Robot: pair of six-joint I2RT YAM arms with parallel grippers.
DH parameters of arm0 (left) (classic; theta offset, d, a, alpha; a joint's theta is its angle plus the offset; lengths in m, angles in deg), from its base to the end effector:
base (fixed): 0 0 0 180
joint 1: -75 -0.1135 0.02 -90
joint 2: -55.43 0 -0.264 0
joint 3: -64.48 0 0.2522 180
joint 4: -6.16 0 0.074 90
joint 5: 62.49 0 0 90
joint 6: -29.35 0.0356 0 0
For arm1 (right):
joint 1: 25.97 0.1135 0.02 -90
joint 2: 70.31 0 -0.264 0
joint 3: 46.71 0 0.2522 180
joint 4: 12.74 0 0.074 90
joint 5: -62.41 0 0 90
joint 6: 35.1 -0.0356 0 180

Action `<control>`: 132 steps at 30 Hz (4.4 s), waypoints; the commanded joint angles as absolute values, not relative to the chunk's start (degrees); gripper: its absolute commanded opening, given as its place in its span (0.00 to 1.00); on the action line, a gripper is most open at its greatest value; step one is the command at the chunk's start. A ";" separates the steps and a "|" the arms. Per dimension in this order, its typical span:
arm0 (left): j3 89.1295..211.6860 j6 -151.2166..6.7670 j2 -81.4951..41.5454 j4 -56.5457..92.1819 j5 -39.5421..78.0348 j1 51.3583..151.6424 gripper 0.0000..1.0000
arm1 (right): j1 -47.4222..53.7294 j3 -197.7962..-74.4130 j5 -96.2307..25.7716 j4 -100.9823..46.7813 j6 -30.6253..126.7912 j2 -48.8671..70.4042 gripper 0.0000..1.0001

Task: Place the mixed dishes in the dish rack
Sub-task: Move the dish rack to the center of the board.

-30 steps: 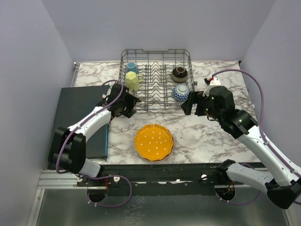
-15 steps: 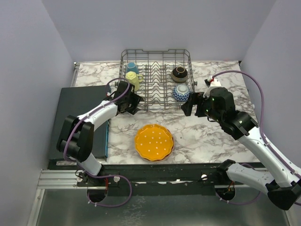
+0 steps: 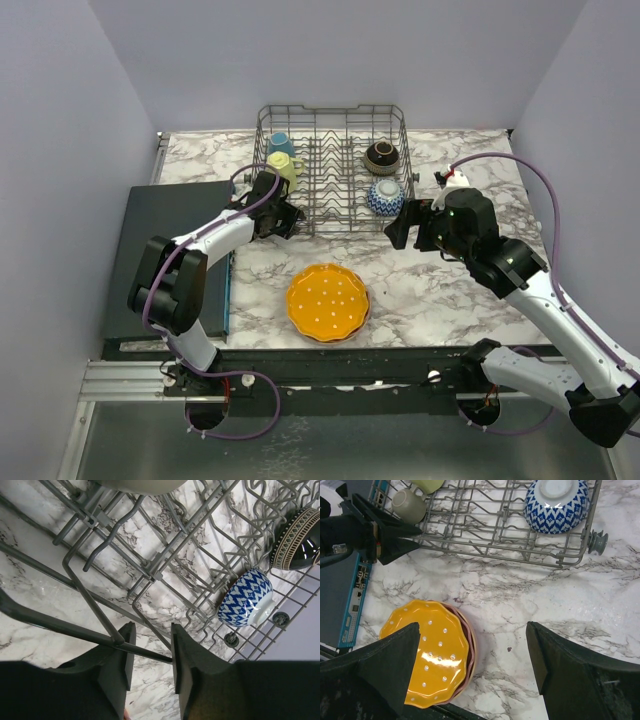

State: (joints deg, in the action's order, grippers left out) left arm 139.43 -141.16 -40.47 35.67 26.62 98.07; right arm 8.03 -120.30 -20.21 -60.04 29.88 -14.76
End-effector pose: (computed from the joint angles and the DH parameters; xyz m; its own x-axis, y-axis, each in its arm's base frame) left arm 0.3240 -0.1386 0.2014 -0.5124 -0.8537 -0.0931 -0.6337 0.4491 -0.6299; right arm 0.1732 0.1113 0.3559 -0.5624 0.1266 -0.8171 -0.2470 0.9174 0.3121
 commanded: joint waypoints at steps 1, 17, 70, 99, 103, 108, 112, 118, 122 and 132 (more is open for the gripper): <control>140.16 -138.96 -41.22 35.59 24.95 98.29 0.35 | 7.62 -119.80 -21.08 -60.77 29.49 -15.52 0.93; 140.80 -130.81 -41.48 37.30 21.35 98.30 0.07 | 7.67 -120.15 -21.26 -61.88 28.48 -14.66 0.93; 135.90 -106.16 -34.45 45.64 23.35 105.98 0.00 | 2.99 -124.92 0.06 -67.42 23.22 0.71 0.87; 156.61 -98.52 -48.71 55.06 31.46 100.14 0.00 | -9.01 -124.35 -12.24 -56.90 22.64 7.95 0.71; 159.48 -98.45 -50.85 55.59 31.38 98.74 0.00 | -9.03 -122.90 -13.34 -56.43 22.63 7.27 0.71; 164.04 -97.83 -54.31 56.98 31.64 97.14 0.00 | -9.05 -121.40 -13.22 -56.29 22.33 6.64 0.71; 167.85 -97.32 -57.10 58.34 31.62 96.21 0.00 | -9.02 -120.63 -13.52 -55.96 22.20 6.12 0.71; 173.72 -96.47 -60.07 60.52 32.85 94.85 0.00 | -9.02 -119.80 -15.14 -55.35 21.90 5.81 0.71; 177.26 -95.65 -61.63 62.38 34.07 93.67 0.00 | -9.05 -119.53 -16.35 -55.51 21.59 5.42 0.71; 183.20 -93.82 -64.62 64.44 34.99 92.23 0.02 | -9.01 -118.69 -20.00 -55.74 21.67 2.78 0.75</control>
State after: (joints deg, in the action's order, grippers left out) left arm 179.14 -97.40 -61.84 73.46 32.44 93.07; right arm -8.83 -119.39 -17.15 -56.37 21.90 4.71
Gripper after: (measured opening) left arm 0.299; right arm 0.744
